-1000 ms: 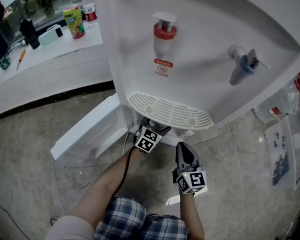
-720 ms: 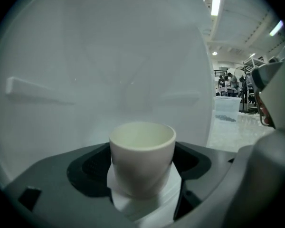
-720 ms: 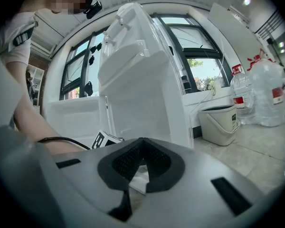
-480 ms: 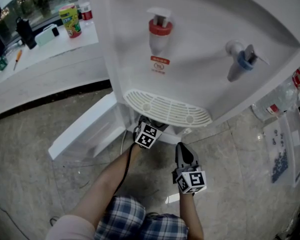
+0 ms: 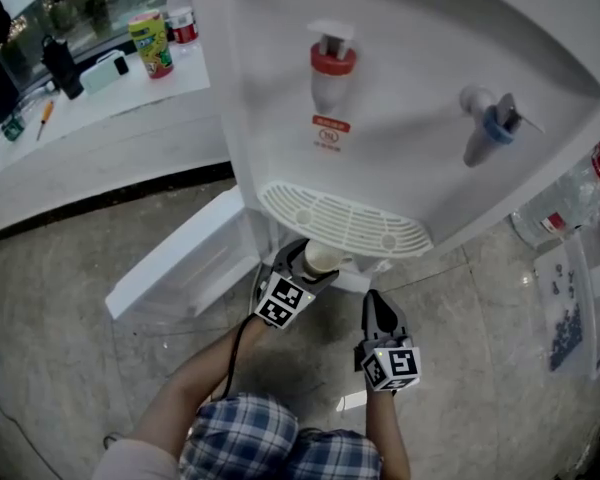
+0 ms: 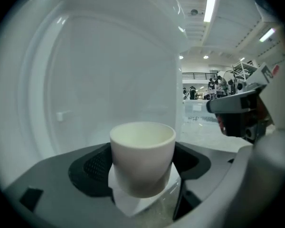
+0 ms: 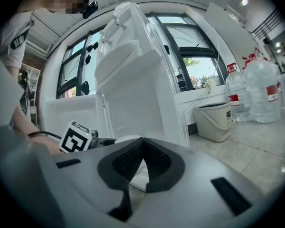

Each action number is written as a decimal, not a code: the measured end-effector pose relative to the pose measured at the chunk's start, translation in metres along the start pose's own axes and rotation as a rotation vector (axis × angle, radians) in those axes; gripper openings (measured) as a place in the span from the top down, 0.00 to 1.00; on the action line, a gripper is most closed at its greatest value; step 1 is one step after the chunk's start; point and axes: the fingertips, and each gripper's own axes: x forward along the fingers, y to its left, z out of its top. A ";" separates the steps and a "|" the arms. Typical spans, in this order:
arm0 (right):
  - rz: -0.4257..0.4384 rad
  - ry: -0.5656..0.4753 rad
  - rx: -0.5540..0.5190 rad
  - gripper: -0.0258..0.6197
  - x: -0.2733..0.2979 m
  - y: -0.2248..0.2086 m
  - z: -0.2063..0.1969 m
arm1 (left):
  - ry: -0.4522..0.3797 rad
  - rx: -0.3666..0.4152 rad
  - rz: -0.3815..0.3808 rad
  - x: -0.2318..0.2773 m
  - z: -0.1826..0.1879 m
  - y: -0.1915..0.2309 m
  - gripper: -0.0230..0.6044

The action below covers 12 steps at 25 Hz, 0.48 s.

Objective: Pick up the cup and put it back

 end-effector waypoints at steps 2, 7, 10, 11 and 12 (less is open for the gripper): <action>0.001 0.001 0.000 0.93 0.001 0.000 -0.001 | -0.015 0.021 -0.011 -0.020 0.007 -0.007 0.32; 0.006 0.002 -0.002 0.93 0.005 0.001 -0.001 | -0.066 0.045 -0.038 -0.069 0.037 -0.023 0.32; 0.010 0.000 -0.006 0.93 0.007 0.002 -0.001 | -0.083 0.066 -0.048 -0.094 0.056 -0.030 0.32; 0.011 0.000 -0.005 0.93 0.008 0.002 -0.001 | -0.090 0.069 -0.050 -0.101 0.061 -0.032 0.32; 0.011 0.001 -0.005 0.93 0.008 0.002 -0.001 | -0.097 0.070 -0.051 -0.107 0.066 -0.033 0.32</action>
